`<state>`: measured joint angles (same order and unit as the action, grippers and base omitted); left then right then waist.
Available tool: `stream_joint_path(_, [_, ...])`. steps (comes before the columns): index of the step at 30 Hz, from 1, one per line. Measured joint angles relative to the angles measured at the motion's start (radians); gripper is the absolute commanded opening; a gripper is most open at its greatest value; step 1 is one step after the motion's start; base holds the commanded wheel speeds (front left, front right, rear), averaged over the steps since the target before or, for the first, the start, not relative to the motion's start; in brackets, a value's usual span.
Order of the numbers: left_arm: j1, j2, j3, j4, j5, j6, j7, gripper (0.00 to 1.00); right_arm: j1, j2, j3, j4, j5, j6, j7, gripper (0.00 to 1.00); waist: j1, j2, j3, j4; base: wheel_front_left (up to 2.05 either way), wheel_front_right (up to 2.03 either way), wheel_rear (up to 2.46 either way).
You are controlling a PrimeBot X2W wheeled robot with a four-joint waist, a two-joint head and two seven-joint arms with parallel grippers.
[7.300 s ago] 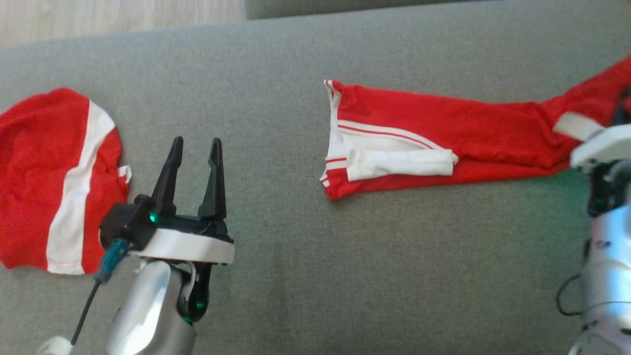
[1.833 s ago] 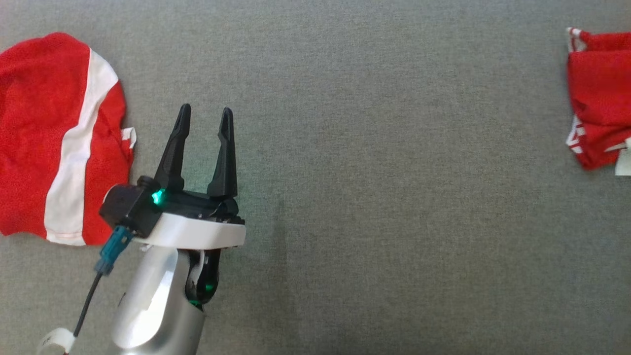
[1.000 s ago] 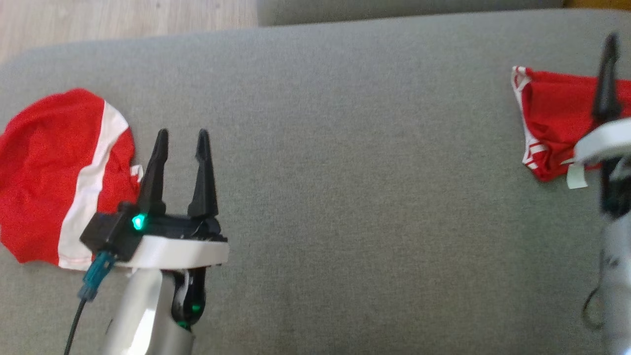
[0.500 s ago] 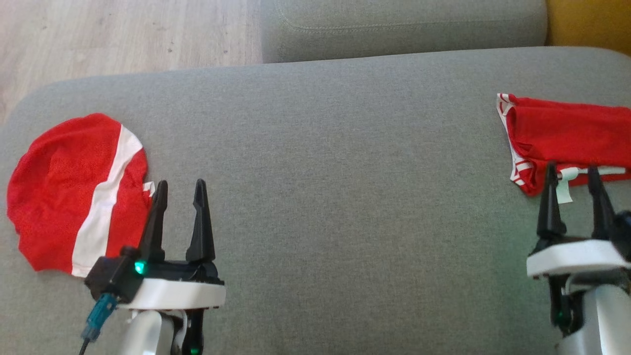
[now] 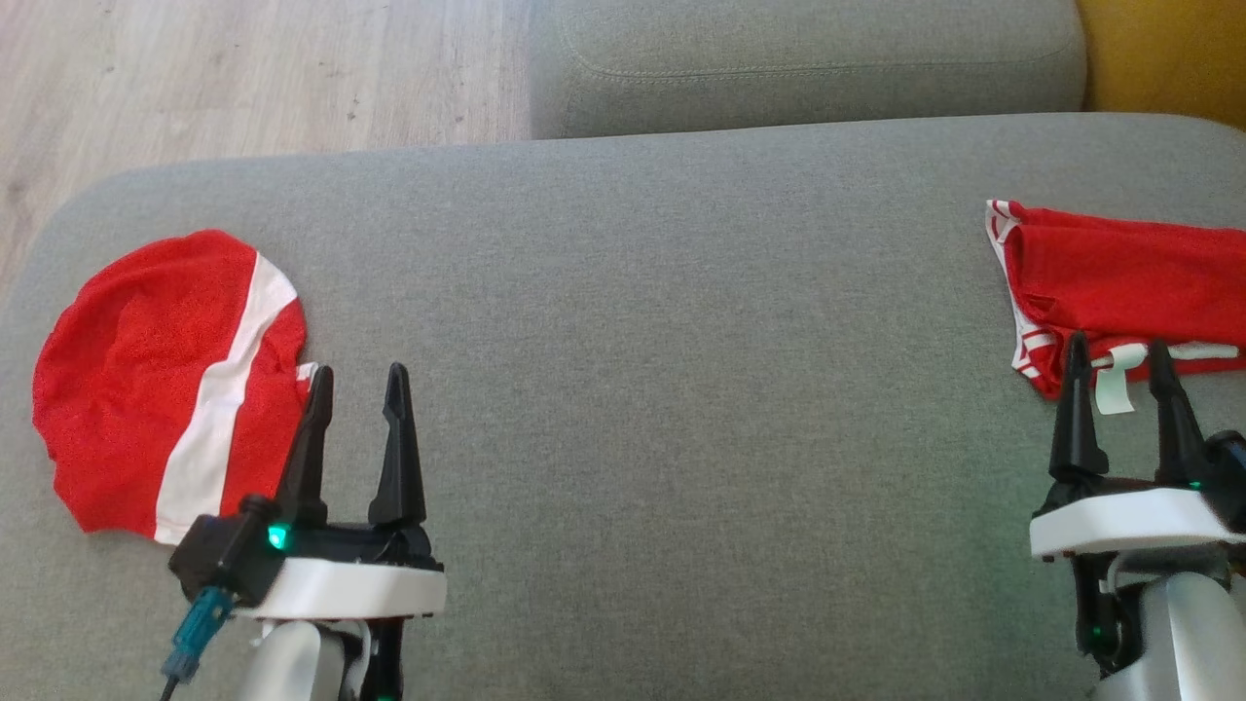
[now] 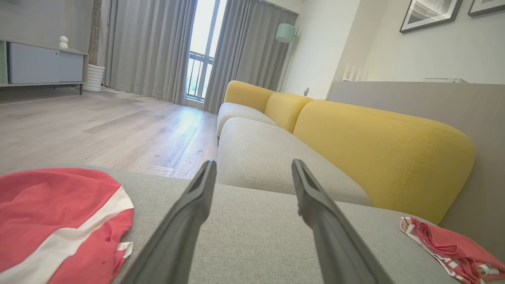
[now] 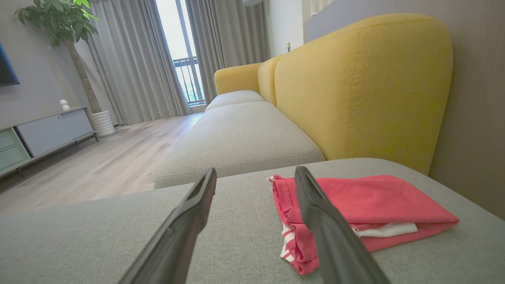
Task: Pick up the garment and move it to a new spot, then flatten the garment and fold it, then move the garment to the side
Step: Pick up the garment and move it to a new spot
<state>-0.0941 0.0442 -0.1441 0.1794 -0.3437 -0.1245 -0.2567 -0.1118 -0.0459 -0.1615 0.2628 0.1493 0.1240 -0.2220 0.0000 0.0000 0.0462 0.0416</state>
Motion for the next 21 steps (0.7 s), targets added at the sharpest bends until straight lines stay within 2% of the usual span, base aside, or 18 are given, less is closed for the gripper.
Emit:
stream_joint_path(10, [-0.001, 0.000, 0.004, -0.004, 0.000, 0.001, 0.000, 1.00, 0.000, 0.000, 0.016, -0.008, -0.001, 0.000, -0.007, 1.00, 0.0000, 0.0000, 0.012, 0.021, 0.00, 0.00, 0.00])
stream_joint_path(15, [-0.011, 0.000, 0.053, 0.018, 0.018, 0.003, 0.000, 1.00, 0.000, 0.000, 0.024, -0.032, -0.001, 0.000, -0.007, 1.00, 0.0000, 0.0000, 0.033, 0.048, 0.00, 0.00, 0.00])
stream_joint_path(21, [-0.087, 0.015, 0.126, 0.106, 0.039, 0.037, 0.000, 1.00, -0.003, 0.000, 0.047, -0.060, -0.001, 0.000, 0.004, 1.00, 0.0001, 0.0000, 0.076, 0.088, 0.00, 0.00, 0.00])
